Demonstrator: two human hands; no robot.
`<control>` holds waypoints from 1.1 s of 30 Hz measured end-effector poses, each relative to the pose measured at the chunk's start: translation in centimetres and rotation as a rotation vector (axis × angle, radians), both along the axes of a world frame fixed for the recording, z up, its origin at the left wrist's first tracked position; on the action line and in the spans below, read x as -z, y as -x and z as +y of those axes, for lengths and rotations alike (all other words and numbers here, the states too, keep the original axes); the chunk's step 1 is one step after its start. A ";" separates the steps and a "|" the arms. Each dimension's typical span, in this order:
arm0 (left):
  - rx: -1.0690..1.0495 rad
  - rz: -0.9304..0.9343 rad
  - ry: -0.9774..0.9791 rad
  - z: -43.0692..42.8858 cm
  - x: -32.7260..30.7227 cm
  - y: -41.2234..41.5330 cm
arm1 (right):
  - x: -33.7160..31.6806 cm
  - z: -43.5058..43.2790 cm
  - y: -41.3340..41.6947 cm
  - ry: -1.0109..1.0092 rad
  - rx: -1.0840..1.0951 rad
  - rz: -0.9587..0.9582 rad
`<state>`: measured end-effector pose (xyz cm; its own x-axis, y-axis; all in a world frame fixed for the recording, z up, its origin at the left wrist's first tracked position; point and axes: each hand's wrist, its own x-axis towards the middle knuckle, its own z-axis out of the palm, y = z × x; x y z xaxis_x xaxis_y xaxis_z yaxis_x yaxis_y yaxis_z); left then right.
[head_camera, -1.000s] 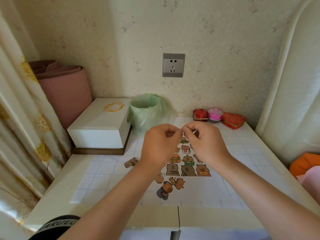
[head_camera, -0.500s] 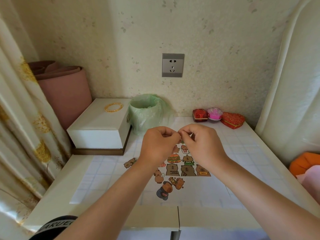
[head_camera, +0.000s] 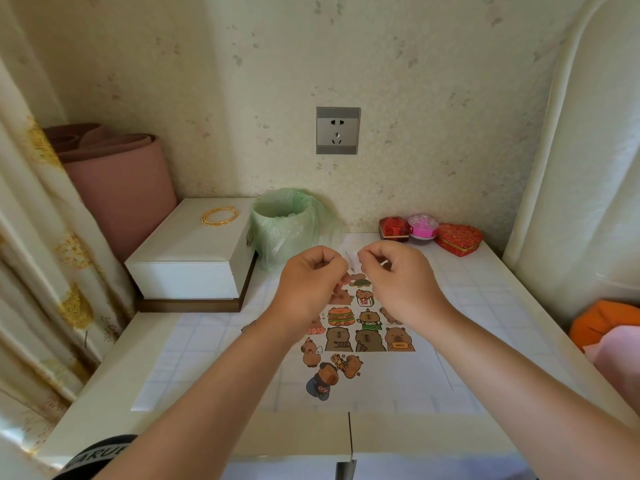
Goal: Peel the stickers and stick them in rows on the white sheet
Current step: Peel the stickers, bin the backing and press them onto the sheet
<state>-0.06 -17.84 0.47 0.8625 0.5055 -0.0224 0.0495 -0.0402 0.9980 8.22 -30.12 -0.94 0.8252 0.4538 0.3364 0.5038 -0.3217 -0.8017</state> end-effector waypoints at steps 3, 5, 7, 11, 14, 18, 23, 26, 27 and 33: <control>-0.020 0.066 -0.046 0.8 0.0 0.0 | -0.2 0.0 -0.5 -0.037 0.024 0.118; -0.060 0.137 -0.107 1.9 0.3 0.0 | -0.5 0.1 -0.8 -0.062 0.034 0.183; -0.116 0.199 -0.182 3.3 0.5 0.0 | -0.7 0.4 -0.9 -0.075 0.048 0.223; -0.213 0.234 -0.269 6.4 0.1 1.0 | -0.5 2.0 -1.5 -0.086 0.075 0.227; -0.174 0.233 -0.207 8.2 -0.5 1.7 | -0.6 3.8 -2.0 -0.066 0.071 0.119; -0.097 0.264 -0.168 10.2 -0.8 2.6 | -1.3 7.6 -3.0 -0.032 0.055 0.052; -0.067 0.269 -0.155 13.1 -0.5 3.8 | -3.7 13.8 -5.7 0.025 0.077 -0.088; -0.064 0.271 -0.181 14.3 -0.1 4.5 | -4.9 17.1 -7.4 0.150 0.110 -0.181; -0.063 0.274 -0.185 14.6 0.0 4.6 | -5.0 17.9 -7.8 0.223 0.112 -0.218; -0.066 0.287 -0.182 15.7 0.4 5.2 | -4.4 19.9 -8.0 0.569 0.075 -0.307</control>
<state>-5.28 -2.12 0.08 0.7997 0.5776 -0.1639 0.3356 -0.2037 0.9197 16.19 -10.20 3.44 0.7663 0.5752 0.2863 0.6423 -0.6970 -0.3190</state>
